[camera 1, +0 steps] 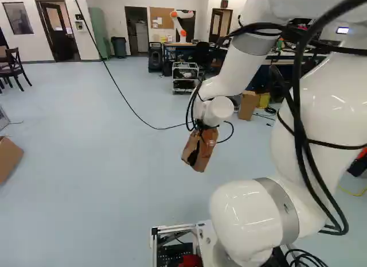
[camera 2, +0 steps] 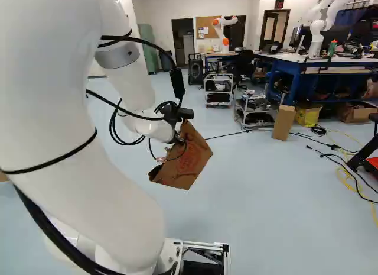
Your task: Pick up the grocery bag from the ground
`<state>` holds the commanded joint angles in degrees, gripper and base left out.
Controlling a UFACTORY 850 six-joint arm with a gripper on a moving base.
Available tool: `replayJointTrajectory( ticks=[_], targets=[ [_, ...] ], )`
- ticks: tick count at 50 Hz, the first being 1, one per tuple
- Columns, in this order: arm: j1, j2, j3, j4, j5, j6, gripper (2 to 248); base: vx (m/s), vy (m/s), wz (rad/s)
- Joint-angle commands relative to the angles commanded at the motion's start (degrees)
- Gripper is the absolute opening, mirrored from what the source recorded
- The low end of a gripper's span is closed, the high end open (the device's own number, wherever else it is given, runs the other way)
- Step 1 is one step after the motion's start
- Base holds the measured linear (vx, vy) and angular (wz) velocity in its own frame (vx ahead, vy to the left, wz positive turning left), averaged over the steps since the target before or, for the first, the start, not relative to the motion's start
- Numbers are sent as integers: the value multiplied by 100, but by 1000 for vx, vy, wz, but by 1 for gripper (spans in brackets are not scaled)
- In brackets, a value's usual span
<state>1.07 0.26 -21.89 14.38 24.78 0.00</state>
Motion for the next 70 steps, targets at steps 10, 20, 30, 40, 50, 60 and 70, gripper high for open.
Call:
replayJointTrajectory(
  ticks=[10, 20, 30, 40, 50, 60, 70],
  targets=[
    [-23, 335, 359, -306, 536, 0, 22, 0, 0, 0],
    [-43, 629, 675, -575, 1008, 0, 22, 0, 0, 0],
    [-60, 889, 953, -811, 1424, 0, 22, 0, 0, 0],
    [-75, 1103, 1183, -1007, 1767, 0, 22, 0, 0, 0],
    [-87, 1277, 1370, -1166, 2046, 0, 22, 0, 0, 0],
    [-96, 1411, 1514, -1288, 2261, 0, 22, 0, 0, 0],
    [-102, 1507, 1616, -1376, 2414, 0, 22, 0, 0, 0]
  ],
)
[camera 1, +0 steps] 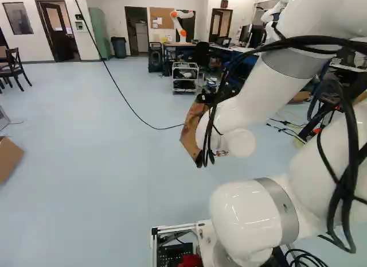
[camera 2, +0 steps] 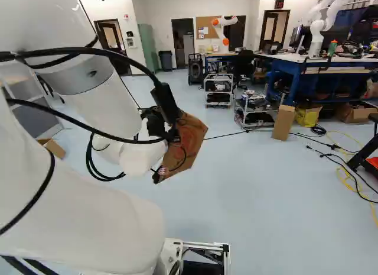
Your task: Pick up the grocery bag from the ground
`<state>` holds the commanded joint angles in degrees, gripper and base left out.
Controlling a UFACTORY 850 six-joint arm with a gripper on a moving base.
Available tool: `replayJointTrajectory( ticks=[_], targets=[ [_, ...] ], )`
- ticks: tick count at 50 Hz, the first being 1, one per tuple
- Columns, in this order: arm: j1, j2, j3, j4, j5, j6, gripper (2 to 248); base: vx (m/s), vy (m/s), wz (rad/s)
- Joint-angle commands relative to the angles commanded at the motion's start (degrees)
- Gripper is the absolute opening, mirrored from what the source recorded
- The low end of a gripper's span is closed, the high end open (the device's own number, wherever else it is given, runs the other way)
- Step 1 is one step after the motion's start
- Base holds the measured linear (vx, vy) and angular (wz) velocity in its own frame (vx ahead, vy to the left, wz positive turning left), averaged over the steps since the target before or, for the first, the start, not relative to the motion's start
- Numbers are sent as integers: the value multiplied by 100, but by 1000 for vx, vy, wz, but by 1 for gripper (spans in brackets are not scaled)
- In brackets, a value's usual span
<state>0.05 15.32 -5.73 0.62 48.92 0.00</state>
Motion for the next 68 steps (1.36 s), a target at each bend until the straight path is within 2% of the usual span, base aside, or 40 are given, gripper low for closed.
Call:
replayJointTrajectory(
  ticks=[68],
  targets=[
    [-5, 68, 73, -62, 108, 0, 22, 0, 0, 0]
  ],
)
